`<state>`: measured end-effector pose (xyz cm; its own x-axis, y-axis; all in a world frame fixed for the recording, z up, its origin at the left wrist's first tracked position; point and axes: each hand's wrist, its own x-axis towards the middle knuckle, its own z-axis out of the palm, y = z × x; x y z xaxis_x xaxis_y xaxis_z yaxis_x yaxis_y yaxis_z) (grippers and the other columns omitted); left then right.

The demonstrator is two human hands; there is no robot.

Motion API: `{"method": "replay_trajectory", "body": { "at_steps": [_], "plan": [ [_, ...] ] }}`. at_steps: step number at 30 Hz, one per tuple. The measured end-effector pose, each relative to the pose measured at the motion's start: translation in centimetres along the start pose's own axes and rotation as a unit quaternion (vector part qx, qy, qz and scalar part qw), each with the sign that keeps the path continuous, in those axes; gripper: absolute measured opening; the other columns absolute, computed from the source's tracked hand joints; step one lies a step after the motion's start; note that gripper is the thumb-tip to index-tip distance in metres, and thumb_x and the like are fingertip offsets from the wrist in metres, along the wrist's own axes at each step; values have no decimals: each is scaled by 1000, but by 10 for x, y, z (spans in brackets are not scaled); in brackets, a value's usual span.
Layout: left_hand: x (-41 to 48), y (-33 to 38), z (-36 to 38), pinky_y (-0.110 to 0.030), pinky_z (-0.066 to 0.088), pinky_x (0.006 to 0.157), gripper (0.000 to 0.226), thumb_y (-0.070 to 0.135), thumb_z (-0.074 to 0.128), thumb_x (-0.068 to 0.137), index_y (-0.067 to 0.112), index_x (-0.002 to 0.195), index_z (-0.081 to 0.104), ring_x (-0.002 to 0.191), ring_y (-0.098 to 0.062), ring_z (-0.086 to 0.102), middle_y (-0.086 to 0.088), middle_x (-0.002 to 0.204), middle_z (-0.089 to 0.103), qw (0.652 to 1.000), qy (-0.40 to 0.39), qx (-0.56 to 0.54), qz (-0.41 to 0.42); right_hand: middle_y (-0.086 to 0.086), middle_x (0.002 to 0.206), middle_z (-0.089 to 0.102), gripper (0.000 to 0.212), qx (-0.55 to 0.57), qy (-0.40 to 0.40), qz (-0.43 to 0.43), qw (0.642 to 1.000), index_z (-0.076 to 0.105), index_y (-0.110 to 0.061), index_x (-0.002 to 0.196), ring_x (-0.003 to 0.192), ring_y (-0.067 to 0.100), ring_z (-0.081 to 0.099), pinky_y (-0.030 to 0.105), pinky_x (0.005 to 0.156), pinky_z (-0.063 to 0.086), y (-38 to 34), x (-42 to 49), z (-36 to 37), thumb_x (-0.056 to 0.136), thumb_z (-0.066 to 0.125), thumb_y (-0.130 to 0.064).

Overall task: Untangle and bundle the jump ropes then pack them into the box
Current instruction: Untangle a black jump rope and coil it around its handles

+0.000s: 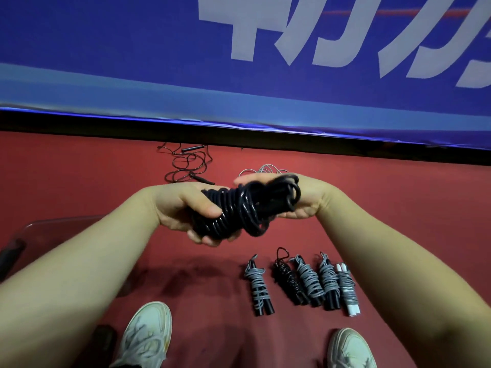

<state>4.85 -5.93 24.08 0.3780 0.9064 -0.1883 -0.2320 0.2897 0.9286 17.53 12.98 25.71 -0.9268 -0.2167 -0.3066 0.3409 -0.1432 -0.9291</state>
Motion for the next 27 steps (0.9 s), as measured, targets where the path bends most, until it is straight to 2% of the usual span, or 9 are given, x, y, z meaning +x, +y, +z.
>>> {"method": "replay_trajectory", "body": {
  "at_steps": [3, 6, 9, 11, 15, 19, 22, 24, 27],
  "plan": [
    [-7, 4, 1, -17, 36, 43, 56, 32, 87, 53, 9, 94, 55, 56, -22, 53, -15, 79, 62, 985, 124, 99, -72, 2, 80, 56, 28, -19, 70, 37, 997, 67, -21, 101, 59, 8, 57, 19, 58, 49, -12, 0, -1, 80, 57, -5],
    [-11, 4, -1, -20, 36, 43, 47, 30, 80, 52, 12, 90, 58, 57, -21, 54, -10, 76, 62, 952, 208, 185, -126, 0, 73, 51, 27, -215, 134, 37, 967, 60, -19, 107, 55, 8, 51, 19, 59, 44, -16, -2, 1, 87, 60, -2],
    [-10, 7, -1, -20, 38, 46, 46, 30, 79, 53, 17, 96, 64, 57, -19, 56, -6, 74, 64, 925, 251, 243, -149, -5, 84, 58, 33, -361, 117, 7, 925, 61, -25, 104, 77, 7, 56, 21, 77, 48, -19, -5, 10, 83, 65, 1],
    [-9, 10, -1, -21, 39, 48, 49, 28, 78, 55, 24, 103, 66, 56, -18, 58, -4, 73, 67, 902, 289, 281, -153, -6, 95, 62, 38, -417, 118, 10, 901, 61, -24, 108, 88, 5, 57, 14, 84, 47, -21, -5, 16, 84, 62, 6],
    [-10, 12, -2, -21, 38, 49, 51, 27, 77, 56, 29, 106, 65, 58, -17, 59, -3, 76, 69, 892, 324, 292, -118, -1, 102, 68, 36, -545, 219, -27, 809, 66, -14, 115, 92, 9, 64, 8, 74, 45, -23, -1, 21, 85, 61, 4],
    [-16, 8, -6, -23, 40, 45, 74, 43, 92, 33, 26, 100, 67, 60, -19, 60, -5, 75, 68, 904, 346, 233, -91, -6, 84, 66, 24, -559, 328, -71, 758, 71, -15, 94, 77, 9, 62, 16, 69, 43, -22, 2, 22, 81, 62, 4],
    [-17, 4, -7, -21, 37, 40, 78, 51, 92, 21, 20, 88, 66, 56, -20, 58, -7, 73, 66, 924, 334, 164, -84, -12, 67, 60, 21, -467, 373, -95, 796, 60, -21, 72, 64, 7, 56, 21, 64, 43, -20, 1, 17, 79, 69, -4],
    [-15, 1, -6, -19, 36, 38, 70, 48, 93, 23, 20, 81, 65, 54, -21, 57, -9, 72, 65, 936, 321, 121, -81, -8, 65, 59, 24, -384, 373, -98, 839, 57, -21, 69, 60, 8, 55, 23, 63, 44, -16, 2, 15, 79, 71, -4],
    [-15, -3, -6, -19, 35, 36, 73, 44, 94, 27, 16, 86, 61, 53, -21, 57, -13, 76, 65, 948, 304, 68, -71, -1, 67, 57, 20, -230, 375, -101, 892, 58, -16, 74, 56, 6, 51, 14, 53, 42, -11, 7, 11, 83, 67, -1]
  ]
}}
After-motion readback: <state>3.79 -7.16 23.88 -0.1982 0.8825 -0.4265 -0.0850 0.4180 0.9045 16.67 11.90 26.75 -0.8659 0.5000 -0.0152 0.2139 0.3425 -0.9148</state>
